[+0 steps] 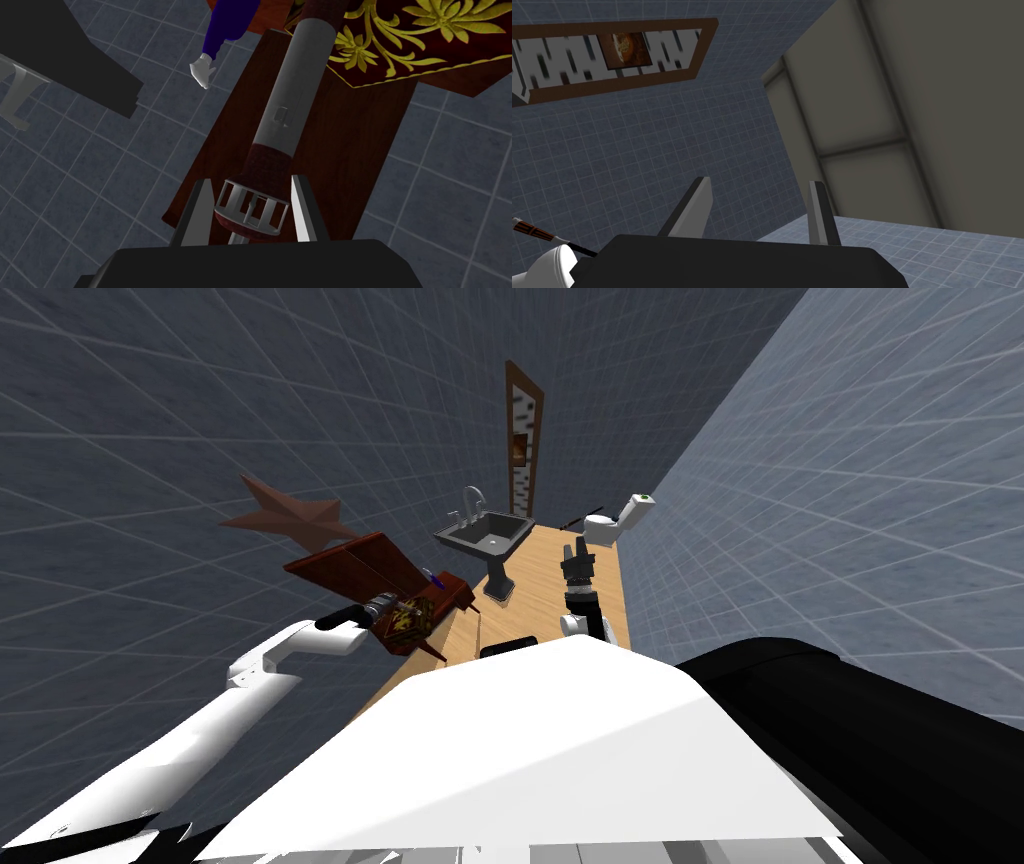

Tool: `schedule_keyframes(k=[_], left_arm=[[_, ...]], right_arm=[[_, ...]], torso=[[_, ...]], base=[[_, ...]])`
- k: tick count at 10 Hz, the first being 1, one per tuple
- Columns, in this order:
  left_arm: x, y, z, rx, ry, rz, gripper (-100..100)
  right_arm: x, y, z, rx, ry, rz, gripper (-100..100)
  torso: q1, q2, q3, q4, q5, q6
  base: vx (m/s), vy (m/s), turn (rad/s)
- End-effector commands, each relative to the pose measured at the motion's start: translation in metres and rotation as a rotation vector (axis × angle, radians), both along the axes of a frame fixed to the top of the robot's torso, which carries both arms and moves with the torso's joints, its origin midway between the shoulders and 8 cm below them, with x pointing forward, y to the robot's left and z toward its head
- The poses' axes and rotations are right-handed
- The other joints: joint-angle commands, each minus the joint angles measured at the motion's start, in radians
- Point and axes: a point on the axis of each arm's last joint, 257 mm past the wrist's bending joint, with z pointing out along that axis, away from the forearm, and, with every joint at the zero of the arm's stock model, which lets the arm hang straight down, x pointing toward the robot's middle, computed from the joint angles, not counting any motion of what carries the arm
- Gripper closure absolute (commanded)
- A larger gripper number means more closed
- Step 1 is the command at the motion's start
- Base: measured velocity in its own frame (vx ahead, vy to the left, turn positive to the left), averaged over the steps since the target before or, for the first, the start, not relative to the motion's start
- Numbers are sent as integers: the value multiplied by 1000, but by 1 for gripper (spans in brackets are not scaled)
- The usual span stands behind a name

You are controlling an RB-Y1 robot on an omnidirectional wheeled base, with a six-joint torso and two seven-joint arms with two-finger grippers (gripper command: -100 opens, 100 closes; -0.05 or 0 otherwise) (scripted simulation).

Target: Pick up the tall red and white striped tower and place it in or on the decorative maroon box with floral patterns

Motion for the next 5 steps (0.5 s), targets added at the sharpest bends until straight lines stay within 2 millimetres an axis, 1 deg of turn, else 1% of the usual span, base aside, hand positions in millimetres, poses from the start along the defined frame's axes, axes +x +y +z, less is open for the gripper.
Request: schedule_keyframes(k=[1, 3, 5], left_arm=[[2, 6, 12, 17, 13, 9, 100], [4, 12, 28, 38, 25, 18, 100], [5, 16, 42, 55, 34, 27, 100]], right_arm=[[0, 0, 0, 0, 0, 0, 0], [0, 0, 0, 0, 0, 0, 0], [0, 0, 0, 0, 0, 0, 0]], torso=[[0, 0, 0, 0, 0, 0], [1, 0, 0, 0, 0, -1], [1, -1, -1, 0, 0, -1]], base=[[56, 98, 27], [59, 106, 34], [80, 96, 34]])
